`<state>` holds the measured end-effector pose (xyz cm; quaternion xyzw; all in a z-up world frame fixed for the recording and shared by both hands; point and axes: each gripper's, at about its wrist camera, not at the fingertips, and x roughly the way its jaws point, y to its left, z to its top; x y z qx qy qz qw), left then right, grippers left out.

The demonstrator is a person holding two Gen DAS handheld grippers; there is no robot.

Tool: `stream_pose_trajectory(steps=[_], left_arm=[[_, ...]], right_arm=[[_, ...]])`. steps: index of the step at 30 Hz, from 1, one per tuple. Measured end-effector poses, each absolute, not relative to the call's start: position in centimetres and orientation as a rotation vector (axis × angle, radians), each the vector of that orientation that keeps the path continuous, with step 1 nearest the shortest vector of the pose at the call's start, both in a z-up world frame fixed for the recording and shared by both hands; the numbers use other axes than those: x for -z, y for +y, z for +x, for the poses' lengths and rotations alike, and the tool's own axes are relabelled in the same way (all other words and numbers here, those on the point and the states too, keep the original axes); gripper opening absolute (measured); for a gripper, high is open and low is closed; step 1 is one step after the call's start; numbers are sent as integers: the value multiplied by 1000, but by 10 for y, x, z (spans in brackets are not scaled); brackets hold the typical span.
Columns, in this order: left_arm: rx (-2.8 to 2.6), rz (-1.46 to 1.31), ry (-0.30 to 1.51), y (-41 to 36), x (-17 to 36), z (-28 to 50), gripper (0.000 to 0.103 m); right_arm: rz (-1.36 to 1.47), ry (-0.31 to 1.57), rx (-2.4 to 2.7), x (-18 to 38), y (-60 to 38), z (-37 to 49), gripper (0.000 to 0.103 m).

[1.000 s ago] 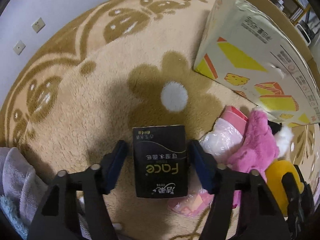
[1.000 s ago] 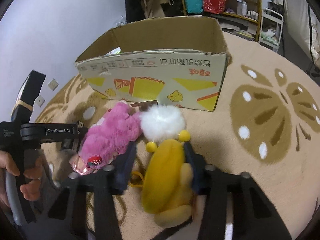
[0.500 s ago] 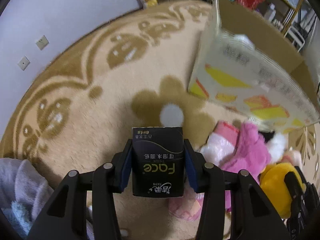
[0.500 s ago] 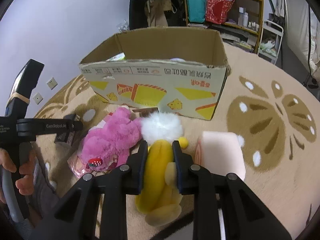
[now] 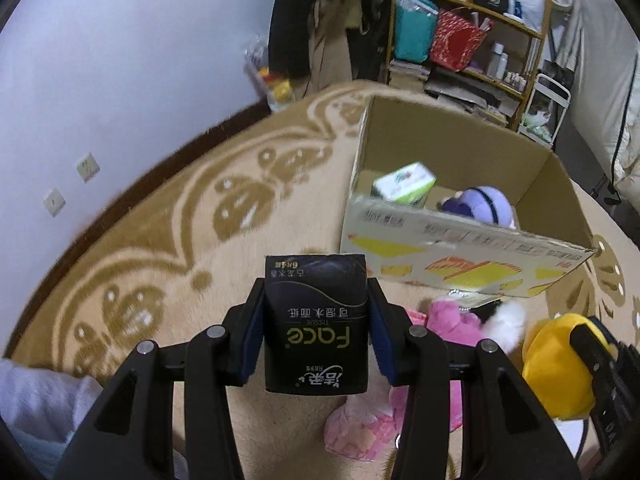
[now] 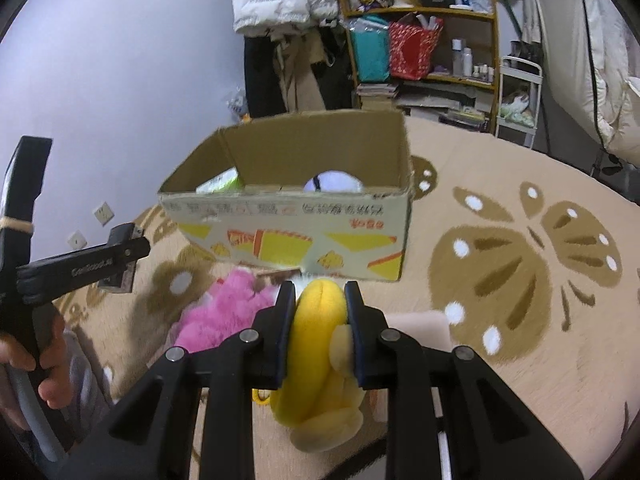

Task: Organize soft objects
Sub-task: 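Carry both items over the box and release them inside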

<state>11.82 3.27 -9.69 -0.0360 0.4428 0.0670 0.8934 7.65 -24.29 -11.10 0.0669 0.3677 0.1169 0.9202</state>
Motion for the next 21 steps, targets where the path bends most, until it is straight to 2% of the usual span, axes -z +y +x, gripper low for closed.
stream_pose_trajectory(steps=[14, 21], left_arm=[[-53, 81, 676, 11, 40, 115, 45], [-16, 149, 628, -6, 24, 135, 45]], right_arm=[[158, 600, -222, 67, -252, 68, 26], [156, 507, -212, 33, -258, 76, 26]])
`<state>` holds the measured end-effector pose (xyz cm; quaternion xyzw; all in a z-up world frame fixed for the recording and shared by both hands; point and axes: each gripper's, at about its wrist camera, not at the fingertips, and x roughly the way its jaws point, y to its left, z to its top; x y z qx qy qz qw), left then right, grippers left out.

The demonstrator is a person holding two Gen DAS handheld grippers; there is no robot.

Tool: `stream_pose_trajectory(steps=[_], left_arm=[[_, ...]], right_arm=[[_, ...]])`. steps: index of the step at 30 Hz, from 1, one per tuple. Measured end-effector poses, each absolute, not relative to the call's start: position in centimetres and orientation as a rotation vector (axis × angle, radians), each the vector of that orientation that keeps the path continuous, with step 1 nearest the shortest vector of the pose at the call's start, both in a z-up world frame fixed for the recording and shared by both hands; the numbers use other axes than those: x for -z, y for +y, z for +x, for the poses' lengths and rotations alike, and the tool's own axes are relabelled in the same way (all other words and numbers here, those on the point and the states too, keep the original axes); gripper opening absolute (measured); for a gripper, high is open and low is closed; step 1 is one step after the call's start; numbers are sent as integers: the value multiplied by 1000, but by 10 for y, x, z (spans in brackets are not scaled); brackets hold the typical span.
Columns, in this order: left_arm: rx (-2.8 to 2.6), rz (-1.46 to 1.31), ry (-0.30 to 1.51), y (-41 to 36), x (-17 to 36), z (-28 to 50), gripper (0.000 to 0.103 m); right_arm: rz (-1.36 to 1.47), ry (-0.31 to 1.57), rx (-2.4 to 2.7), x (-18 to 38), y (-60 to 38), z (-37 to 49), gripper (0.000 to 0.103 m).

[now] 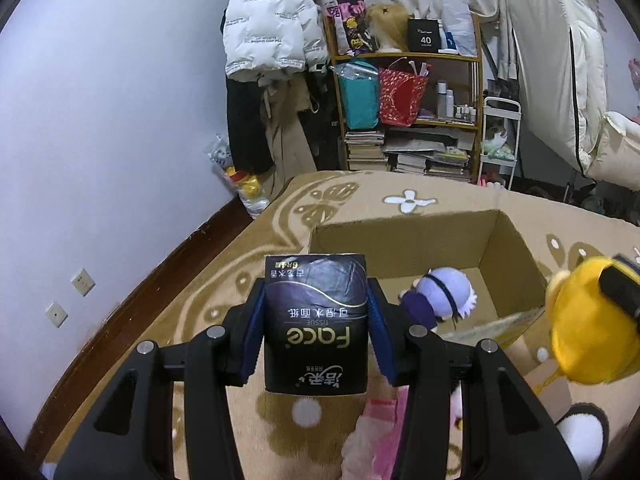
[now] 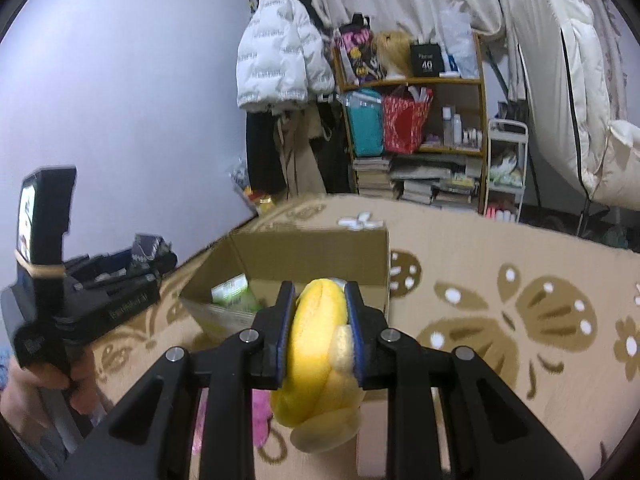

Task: Organize soft objects
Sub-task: 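Carry both items over the box and release them inside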

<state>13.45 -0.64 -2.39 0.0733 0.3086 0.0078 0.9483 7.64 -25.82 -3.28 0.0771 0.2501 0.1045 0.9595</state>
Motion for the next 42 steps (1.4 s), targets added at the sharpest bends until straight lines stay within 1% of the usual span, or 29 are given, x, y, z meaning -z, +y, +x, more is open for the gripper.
stream_pose_trajectory(steps=[6, 10, 16, 20, 27, 34, 42], left_arm=[[-12, 169, 621, -9, 21, 155, 45], [1, 135, 631, -6, 22, 166, 45], [6, 215, 620, -18, 21, 182, 45], [14, 210, 629, -21, 23, 197, 45], [52, 167, 652, -22, 31, 213, 45], [72, 115, 686, -21, 44, 220, 45], [122, 81, 728, -24, 59, 224, 45]], right_arm=[[104, 448, -185, 8, -262, 91, 26], [83, 425, -176, -3, -261, 104, 26], [93, 407, -163, -17, -262, 125, 26], [125, 395, -159, -20, -266, 138, 27], [124, 427, -169, -6, -262, 153, 27], [130, 482, -197, 22, -257, 162, 28], [114, 512, -230, 53, -249, 154, 29]])
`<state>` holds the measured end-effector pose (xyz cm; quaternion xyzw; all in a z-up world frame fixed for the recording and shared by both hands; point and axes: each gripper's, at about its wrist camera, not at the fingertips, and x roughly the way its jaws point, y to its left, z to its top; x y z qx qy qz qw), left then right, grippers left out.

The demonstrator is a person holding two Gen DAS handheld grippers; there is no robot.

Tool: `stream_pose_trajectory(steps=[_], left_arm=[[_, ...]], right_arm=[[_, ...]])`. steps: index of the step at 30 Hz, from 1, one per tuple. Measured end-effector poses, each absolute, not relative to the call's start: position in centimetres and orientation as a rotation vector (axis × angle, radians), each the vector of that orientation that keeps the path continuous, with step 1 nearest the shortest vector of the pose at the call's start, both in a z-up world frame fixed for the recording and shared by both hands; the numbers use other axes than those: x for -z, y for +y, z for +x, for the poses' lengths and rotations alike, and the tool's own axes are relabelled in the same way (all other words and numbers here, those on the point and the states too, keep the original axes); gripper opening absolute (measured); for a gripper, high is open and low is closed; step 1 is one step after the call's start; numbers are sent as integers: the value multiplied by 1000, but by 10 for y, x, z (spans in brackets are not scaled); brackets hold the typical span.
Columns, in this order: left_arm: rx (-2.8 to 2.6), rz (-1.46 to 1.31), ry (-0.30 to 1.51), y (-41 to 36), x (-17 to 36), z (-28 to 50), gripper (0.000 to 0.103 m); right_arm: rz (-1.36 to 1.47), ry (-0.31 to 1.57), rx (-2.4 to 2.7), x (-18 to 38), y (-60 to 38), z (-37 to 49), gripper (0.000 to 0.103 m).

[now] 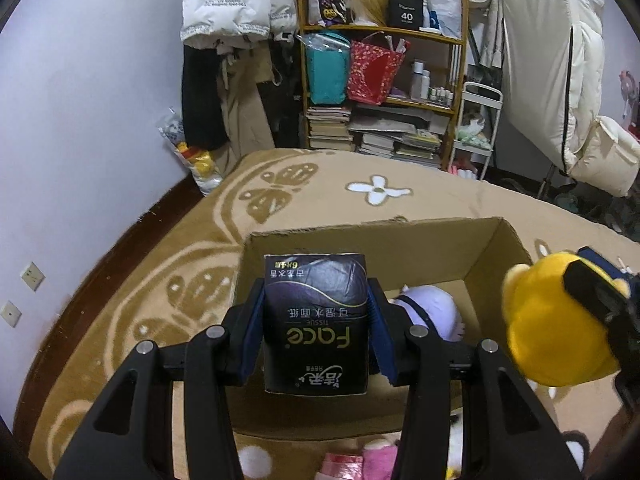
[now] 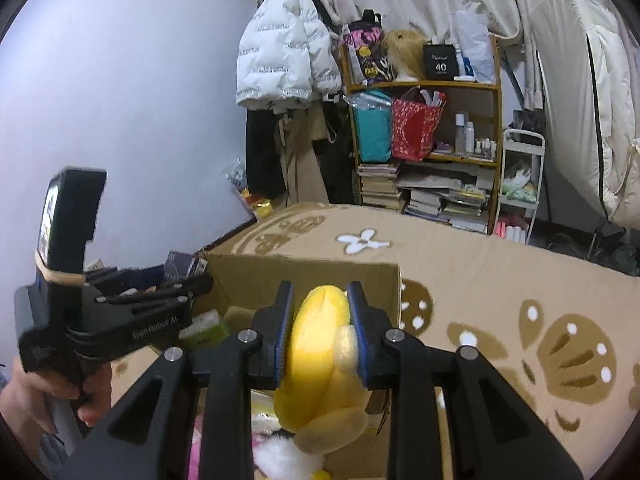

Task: Organize soft objects
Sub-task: 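Carry both items over the box and release them inside, then move both tools back toward the pink bunny and pink roll cushion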

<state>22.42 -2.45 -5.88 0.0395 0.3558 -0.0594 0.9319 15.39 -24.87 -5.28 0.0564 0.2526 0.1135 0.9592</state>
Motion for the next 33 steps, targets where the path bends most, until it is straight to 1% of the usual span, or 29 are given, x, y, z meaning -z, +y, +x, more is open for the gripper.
stream_pose_trajectory(steps=[3, 4, 5, 7, 9, 10, 11, 13, 15, 16, 17, 18, 19, 20, 23, 25, 33], left_arm=[[138, 75, 745, -27, 62, 225, 46], [131, 85, 749, -28, 63, 225, 50], [124, 91, 750, -28, 64, 225, 58], [104, 105, 746, -29, 65, 224, 62], [96, 105, 735, -29, 64, 222, 63], [93, 101, 735, -28, 63, 222, 66], [93, 96, 739, -28, 63, 222, 72], [97, 90, 743, -27, 63, 221, 80], [114, 83, 738, -27, 62, 219, 82], [116, 82, 735, -27, 61, 218, 85], [115, 81, 731, -27, 61, 217, 90], [116, 78, 730, -26, 60, 216, 93], [123, 74, 730, -26, 59, 215, 98], [129, 71, 729, -25, 57, 214, 101], [146, 41, 720, -22, 51, 209, 101], [145, 20, 714, -18, 48, 206, 102], [117, 24, 729, -9, 34, 185, 102]], right_arm=[[138, 508, -222, 54, -253, 156, 29], [147, 506, -222, 54, -254, 157, 29], [151, 506, -219, 54, -256, 159, 29], [157, 514, -214, 54, -258, 164, 29], [171, 526, -223, 55, -260, 168, 34], [177, 531, -228, 55, -261, 170, 43], [183, 531, -228, 54, -261, 170, 53], [191, 526, -228, 53, -262, 168, 62], [185, 528, -229, 51, -261, 166, 67], [184, 530, -227, 50, -261, 166, 73], [183, 530, -225, 49, -262, 166, 78], [183, 529, -226, 48, -262, 165, 79], [183, 527, -225, 46, -262, 164, 82], [183, 526, -223, 45, -262, 164, 88], [181, 517, -220, 38, -263, 159, 99], [182, 510, -221, 33, -264, 154, 103], [180, 512, -211, 21, -270, 134, 103]])
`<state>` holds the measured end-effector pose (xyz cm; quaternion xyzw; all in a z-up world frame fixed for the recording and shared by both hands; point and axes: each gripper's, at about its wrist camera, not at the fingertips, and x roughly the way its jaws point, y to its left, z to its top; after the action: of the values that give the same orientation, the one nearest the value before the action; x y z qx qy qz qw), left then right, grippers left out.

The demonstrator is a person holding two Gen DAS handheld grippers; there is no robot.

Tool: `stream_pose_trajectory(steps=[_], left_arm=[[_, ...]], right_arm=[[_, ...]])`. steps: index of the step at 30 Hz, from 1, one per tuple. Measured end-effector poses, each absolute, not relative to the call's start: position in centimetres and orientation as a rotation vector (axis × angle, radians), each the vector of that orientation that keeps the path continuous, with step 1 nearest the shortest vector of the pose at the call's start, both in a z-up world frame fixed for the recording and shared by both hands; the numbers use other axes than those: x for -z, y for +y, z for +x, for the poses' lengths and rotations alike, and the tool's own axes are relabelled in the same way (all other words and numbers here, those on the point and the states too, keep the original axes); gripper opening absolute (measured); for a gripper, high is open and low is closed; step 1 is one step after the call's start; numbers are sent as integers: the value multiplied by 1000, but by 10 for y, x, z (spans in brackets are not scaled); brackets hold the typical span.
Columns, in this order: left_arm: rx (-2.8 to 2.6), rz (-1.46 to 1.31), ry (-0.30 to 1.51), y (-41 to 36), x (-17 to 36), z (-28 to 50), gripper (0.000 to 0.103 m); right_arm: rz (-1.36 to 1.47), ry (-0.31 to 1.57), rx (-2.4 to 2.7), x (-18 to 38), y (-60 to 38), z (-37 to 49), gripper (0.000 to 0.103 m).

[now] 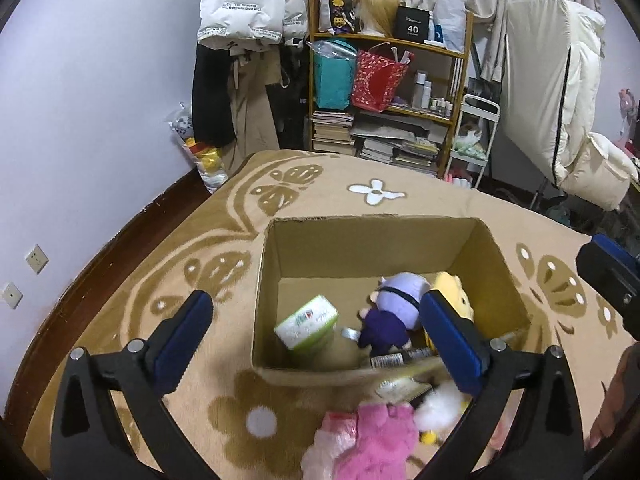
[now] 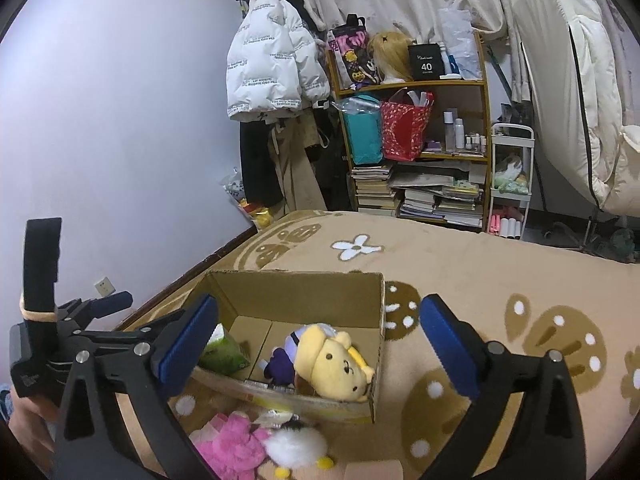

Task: Organize soft objects
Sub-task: 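Move both tools back toward the pink bunny and pink roll cushion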

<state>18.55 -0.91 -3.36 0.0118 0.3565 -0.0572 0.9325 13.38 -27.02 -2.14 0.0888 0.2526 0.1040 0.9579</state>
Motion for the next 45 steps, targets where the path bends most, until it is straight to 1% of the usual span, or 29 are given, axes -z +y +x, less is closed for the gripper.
stream_pose_trajectory(steps=[12, 21, 32, 45], left_arm=[[147, -4, 799, -7, 38, 146, 102], [168, 15, 845, -14, 51, 124, 102], [183, 50, 921, -28, 76, 119, 102], [221, 62, 997, -43, 103, 122, 102]], right_arm=[[194, 558, -180, 26, -284, 101, 103], [212, 604, -156, 48, -293, 80, 103], [284, 707, -158, 83, -302, 82, 103], [298, 817, -151, 121, -300, 95, 103]])
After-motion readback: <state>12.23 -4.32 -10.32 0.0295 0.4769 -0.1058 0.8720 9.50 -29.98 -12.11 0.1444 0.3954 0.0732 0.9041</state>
